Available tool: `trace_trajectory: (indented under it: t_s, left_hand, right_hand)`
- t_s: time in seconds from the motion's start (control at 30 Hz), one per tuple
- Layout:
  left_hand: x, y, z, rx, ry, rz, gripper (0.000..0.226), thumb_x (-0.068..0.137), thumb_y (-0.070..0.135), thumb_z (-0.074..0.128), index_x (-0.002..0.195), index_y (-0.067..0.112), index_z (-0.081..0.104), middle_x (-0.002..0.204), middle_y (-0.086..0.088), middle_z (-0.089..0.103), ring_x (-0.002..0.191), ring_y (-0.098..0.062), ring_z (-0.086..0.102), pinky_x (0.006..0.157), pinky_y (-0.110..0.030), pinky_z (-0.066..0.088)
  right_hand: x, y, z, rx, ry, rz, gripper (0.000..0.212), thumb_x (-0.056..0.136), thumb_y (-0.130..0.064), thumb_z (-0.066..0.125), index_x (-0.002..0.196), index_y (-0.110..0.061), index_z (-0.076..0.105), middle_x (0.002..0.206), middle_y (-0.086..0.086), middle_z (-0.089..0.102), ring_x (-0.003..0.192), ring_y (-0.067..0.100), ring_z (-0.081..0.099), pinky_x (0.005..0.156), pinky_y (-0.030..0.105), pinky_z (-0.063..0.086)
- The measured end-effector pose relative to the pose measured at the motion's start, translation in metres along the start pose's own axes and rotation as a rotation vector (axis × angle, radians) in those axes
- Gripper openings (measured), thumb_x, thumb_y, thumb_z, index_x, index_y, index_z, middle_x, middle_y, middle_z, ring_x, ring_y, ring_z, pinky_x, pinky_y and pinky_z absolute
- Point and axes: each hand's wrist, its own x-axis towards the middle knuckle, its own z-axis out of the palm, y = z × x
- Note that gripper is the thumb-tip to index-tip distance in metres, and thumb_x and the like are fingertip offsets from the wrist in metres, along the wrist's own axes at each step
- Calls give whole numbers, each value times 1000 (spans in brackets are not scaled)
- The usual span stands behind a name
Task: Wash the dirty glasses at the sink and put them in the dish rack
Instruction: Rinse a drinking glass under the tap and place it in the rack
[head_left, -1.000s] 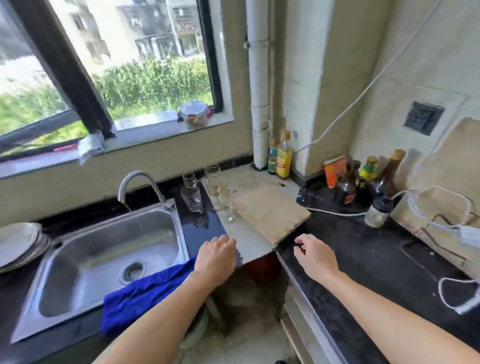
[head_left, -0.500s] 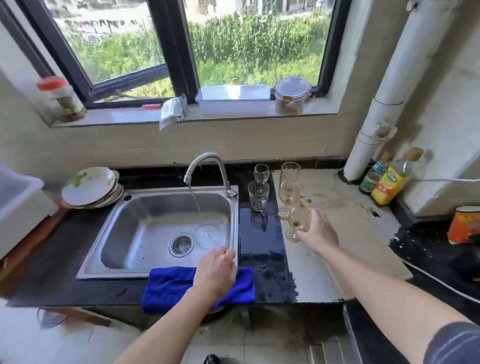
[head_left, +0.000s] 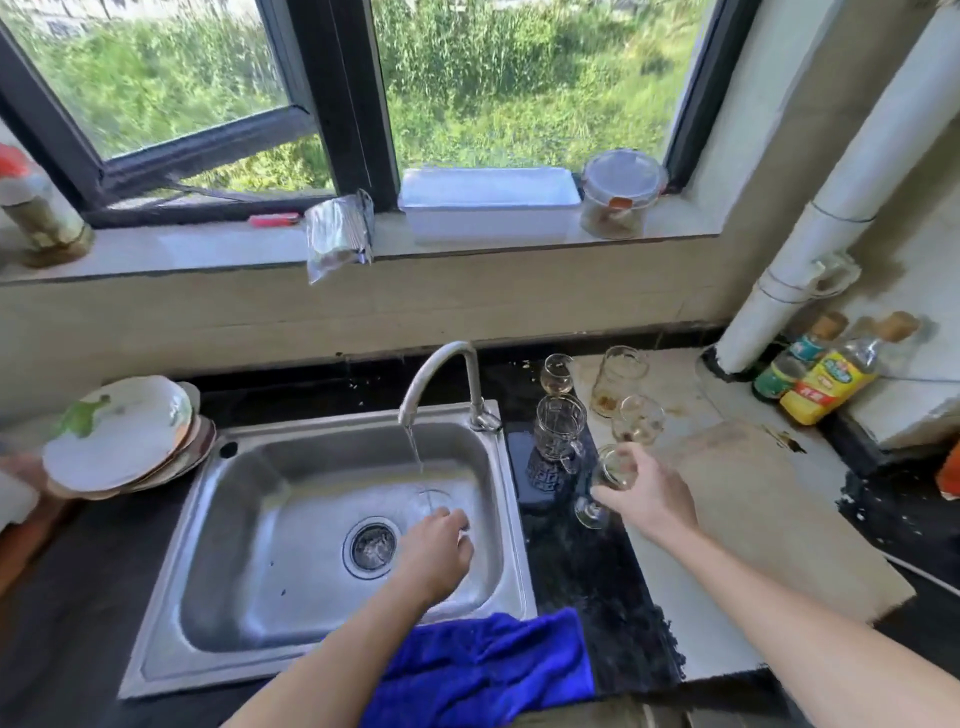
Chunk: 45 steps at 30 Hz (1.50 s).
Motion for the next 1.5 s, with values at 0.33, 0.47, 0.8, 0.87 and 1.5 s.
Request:
trace_trajectory:
  t_s: [0.33, 0.47, 0.8, 0.87, 1.5]
  left_hand:
    - [24, -80, 13, -1071, -94, -587, 16, 96, 23, 49, 107, 15, 58, 98, -10, 56, 75, -23, 51, 64, -33, 44]
    - [27, -101, 20, -1552, -84, -752, 25, 98, 25, 49, 122, 20, 53, 113, -12, 57, 84, -30, 57, 69, -39, 54]
    - [47, -118, 30, -1940, 49, -807, 17, 95, 5, 48, 109, 14, 51, 76, -13, 56, 46, -18, 49, 42, -21, 40]
    - [49, -120, 28, -1936, -31, -834, 11, 95, 12, 49, 105, 16, 54, 76, -14, 56, 42, -14, 46, 39, -18, 35]
    - [73, -124, 20, -1898, 2, -783, 11, 98, 12, 47, 107, 15, 52, 88, -15, 61, 57, -19, 50, 47, -24, 42]
  right_hand:
    - [-4, -135, 94, 248, -331, -138, 58, 64, -48, 80, 113, -31, 54, 102, -11, 60, 92, 12, 59, 82, 33, 51]
    - [9, -167, 126, 300, -408, -77, 62, 62, -44, 82, 114, -26, 54, 103, -6, 61, 94, 14, 60, 78, 30, 51]
    - [39, -190, 154, 406, -510, -16, 66, 58, -57, 79, 109, -24, 54, 99, -7, 63, 90, 16, 67, 78, 40, 59]
    - [41, -193, 150, 422, -553, -80, 55, 67, -44, 82, 111, -31, 50, 98, -15, 57, 95, 12, 61, 84, 39, 56]
    - [63, -194, 142, 295, -571, -259, 54, 54, -55, 86, 94, -36, 56, 92, -11, 63, 94, 14, 64, 82, 38, 57]
